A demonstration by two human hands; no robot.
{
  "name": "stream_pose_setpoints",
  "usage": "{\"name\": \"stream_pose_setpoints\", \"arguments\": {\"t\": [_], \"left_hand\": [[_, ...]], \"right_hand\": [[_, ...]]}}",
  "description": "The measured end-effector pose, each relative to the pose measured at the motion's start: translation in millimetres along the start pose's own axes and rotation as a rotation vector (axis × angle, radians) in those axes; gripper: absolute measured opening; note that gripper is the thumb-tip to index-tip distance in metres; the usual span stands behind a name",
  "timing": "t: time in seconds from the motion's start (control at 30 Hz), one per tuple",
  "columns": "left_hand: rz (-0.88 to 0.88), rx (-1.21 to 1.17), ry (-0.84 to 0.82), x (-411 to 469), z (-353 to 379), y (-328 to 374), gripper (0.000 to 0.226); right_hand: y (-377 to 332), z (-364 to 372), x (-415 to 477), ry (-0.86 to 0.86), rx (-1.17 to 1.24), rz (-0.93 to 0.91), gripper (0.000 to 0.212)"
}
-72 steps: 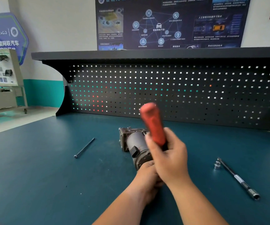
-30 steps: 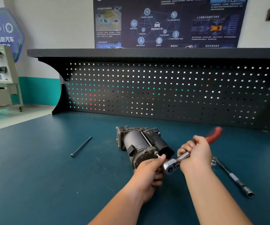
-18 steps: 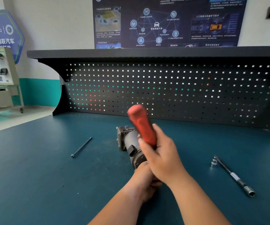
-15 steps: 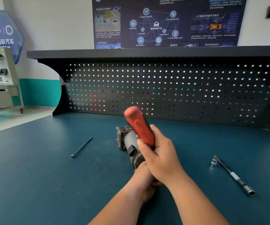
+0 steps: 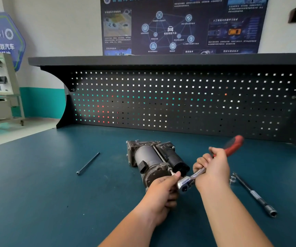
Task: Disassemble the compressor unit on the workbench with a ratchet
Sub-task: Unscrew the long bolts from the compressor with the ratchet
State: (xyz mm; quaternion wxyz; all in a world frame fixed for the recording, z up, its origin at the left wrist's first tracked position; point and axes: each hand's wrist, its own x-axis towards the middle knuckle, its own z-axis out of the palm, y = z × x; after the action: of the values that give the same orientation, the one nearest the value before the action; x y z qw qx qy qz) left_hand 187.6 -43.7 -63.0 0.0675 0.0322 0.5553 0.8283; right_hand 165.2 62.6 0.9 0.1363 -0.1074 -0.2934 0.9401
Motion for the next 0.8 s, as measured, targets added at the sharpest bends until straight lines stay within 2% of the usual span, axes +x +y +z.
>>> {"name": "stream_pose_setpoints", "arguments": {"t": [0.07,0.17,0.23,0.27,0.3,0.33,0.37,0.4,0.43,0.47,0.5,0.53,0.6,0.67,0.8], "left_hand": [[-0.032,-0.017,0.006,0.2,-2.2,0.3,0.054],[-0.053,0.026,-0.010,-1.3,-6.9,-0.1,0.046],[0.042,0.049,-0.066,-3.0,-1.5,-1.4,0.019],[0.184,-0.017,-0.086,-1.8,6.6,2.2,0.011],[0.426,-0.190,-0.005,-2.4,14.2,12.0,0.013],[0.580,-0.529,0.033,-2.5,18.1,24.5,0.017],[0.494,-0.775,0.050,-4.1,20.3,30.5,0.021],[0.415,-0.769,0.098,0.4,15.7,32.8,0.021],[0.393,-0.532,0.128,0.3,15.5,25.4,0.015],[0.327,-0.190,0.082,-3.7,13.7,6.5,0.009],[0.163,-0.033,0.009,-3.6,3.3,-0.8,0.008],[0.086,0.096,0.014,0.3,-3.5,-4.7,0.017],[0.025,0.087,0.069,4.9,-7.6,-3.0,0.039],[0.017,0.076,0.057,5.2,-3.9,-0.6,0.051],[0.017,0.098,-0.002,1.3,-4.4,1.0,0.054]], "right_hand": [[1.8,9.6,-11.2,-0.100,-0.083,-0.166,0.017],[12.2,15.9,-35.5,-0.383,-0.325,-0.451,0.009],[23.1,12.5,-48.9,-0.605,-0.655,-0.717,0.007],[29.6,10.4,-53.1,-0.725,-0.848,-0.842,0.012],[35.9,8.9,-55.6,-0.816,-1.017,-0.941,0.015],[39.8,9.0,-58.3,-0.863,-1.131,-0.992,0.018],[42.1,9.4,-58.8,-0.871,-1.166,-1.014,0.019],[42.5,9.2,-57.9,-0.849,-1.146,-1.027,0.019],[42.0,9.1,-55.1,-0.801,-1.083,-1.020,0.017],[39.6,8.9,-52.9,-0.731,-0.993,-0.966,0.012],[36.4,9.3,-49.5,-0.646,-0.880,-0.873,0.006],[32.4,10.1,-44.9,-0.556,-0.746,-0.756,0.003],[24.1,11.2,-34.4,-0.395,-0.472,-0.548,0.010],[14.9,11.4,-26.3,-0.255,-0.267,-0.420,0.011],[1.9,7.5,-13.6,-0.101,-0.129,-0.293,0.020]]}}
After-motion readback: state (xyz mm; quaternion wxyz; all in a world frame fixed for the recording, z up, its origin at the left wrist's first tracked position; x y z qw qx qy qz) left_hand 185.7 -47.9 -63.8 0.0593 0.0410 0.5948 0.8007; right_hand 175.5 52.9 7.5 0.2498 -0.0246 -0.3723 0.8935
